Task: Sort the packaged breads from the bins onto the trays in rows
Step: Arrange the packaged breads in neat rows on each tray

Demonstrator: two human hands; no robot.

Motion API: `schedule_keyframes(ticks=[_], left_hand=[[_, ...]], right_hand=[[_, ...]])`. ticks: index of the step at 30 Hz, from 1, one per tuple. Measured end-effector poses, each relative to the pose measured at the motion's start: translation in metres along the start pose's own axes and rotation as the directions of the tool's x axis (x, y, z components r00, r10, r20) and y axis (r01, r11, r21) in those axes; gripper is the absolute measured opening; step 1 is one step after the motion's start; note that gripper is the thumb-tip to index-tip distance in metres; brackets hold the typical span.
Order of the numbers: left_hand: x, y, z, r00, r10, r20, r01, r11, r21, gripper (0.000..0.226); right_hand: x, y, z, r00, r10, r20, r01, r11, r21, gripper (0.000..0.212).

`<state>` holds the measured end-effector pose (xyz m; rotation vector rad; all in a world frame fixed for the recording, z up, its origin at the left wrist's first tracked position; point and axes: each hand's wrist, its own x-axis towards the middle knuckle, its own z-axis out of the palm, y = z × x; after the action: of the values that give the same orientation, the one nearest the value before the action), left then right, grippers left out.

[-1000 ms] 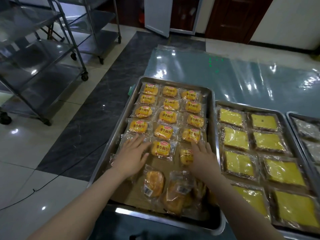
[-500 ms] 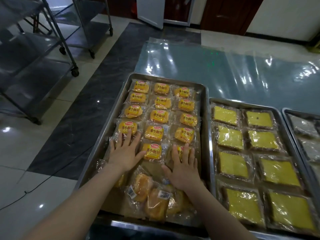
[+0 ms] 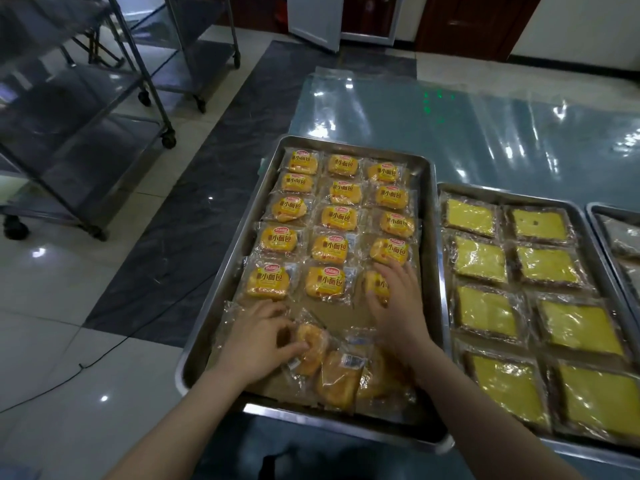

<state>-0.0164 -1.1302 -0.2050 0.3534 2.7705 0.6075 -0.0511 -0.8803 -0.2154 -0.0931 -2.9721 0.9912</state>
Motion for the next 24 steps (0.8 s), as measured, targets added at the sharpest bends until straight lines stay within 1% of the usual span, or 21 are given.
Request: schedule_keyframes(ticks=[1, 3, 4, 5, 6, 7, 9, 11, 13, 15, 17, 19, 24], left_hand=[[-0.002, 0.002, -0.001, 1.0, 0.016, 0.008, -0.016, 1.0, -0.002, 0.032], [-0.005, 0.009, -0.003, 0.998, 0.051, -0.039, -0.053, 0.996, -0.072, 0.015], [-0.006, 0.012, -0.004, 0.995, 0.055, -0.089, -0.067, 0.988, -0.14, 0.014], [-0.006, 0.016, -0.005, 0.988, 0.042, -0.151, -0.074, 0.975, -0.211, 0.018], [-0.005, 0.02, -0.006, 0.976, 0.021, -0.215, -0.078, 0.962, -0.261, 0.023], [-0.004, 0.023, -0.006, 0.961, 0.008, -0.277, -0.087, 0.957, -0.276, 0.026], [0.001, 0.029, -0.006, 0.924, 0.05, -0.378, -0.137, 0.969, -0.207, 0.03], [0.007, 0.033, -0.003, 0.896, 0.17, -0.411, -0.214, 0.975, -0.064, 0.032], [0.012, 0.034, 0.007, 0.903, 0.263, -0.34, -0.257, 0.964, 0.062, 0.03], [0.013, 0.03, 0.022, 0.945, 0.258, -0.202, -0.25, 0.966, 0.064, 0.031], [0.011, 0.023, 0.034, 0.962, 0.263, -0.075, -0.261, 0.965, 0.031, 0.047], [0.011, 0.016, 0.039, 0.956, 0.293, -0.008, -0.292, 0.955, 0.048, 0.059], [0.012, 0.003, 0.038, 0.93, 0.325, 0.171, -0.348, 0.929, 0.128, 0.073]], right_hand=[[-0.002, 0.0, -0.006, 0.998, -0.049, -0.037, 0.051, 0.998, 0.042, 0.038], [-0.007, 0.0, -0.017, 0.996, -0.078, -0.036, 0.081, 0.992, 0.099, 0.024], [-0.009, 0.002, -0.022, 0.998, -0.066, -0.023, 0.068, 0.992, 0.103, 0.02], [-0.012, 0.004, -0.027, 0.999, -0.043, -0.006, 0.044, 0.995, 0.088, 0.016], [-0.015, 0.007, -0.031, 1.0, -0.014, 0.022, 0.013, 0.998, 0.058, 0.015], [-0.019, 0.011, -0.034, 0.998, 0.016, 0.053, -0.018, 0.999, 0.032, 0.015], [-0.031, 0.019, -0.038, 0.994, 0.059, 0.09, -0.06, 0.998, 0.017, 0.017], [-0.043, 0.025, -0.042, 0.989, 0.086, 0.118, -0.086, 0.996, 0.0, 0.019], [-0.054, 0.029, -0.044, 0.987, 0.09, 0.135, -0.089, 0.996, -0.009, 0.021], [-0.062, 0.031, -0.044, 0.987, 0.093, 0.131, -0.091, 0.996, -0.023, 0.024], [-0.068, 0.031, -0.043, 0.987, 0.089, 0.132, -0.085, 0.996, -0.04, 0.03], [-0.072, 0.032, -0.042, 0.988, 0.066, 0.139, -0.058, 0.997, -0.06, 0.036], [-0.073, 0.027, -0.039, 0.989, 0.058, 0.135, -0.039, 0.989, -0.143, 0.047]])
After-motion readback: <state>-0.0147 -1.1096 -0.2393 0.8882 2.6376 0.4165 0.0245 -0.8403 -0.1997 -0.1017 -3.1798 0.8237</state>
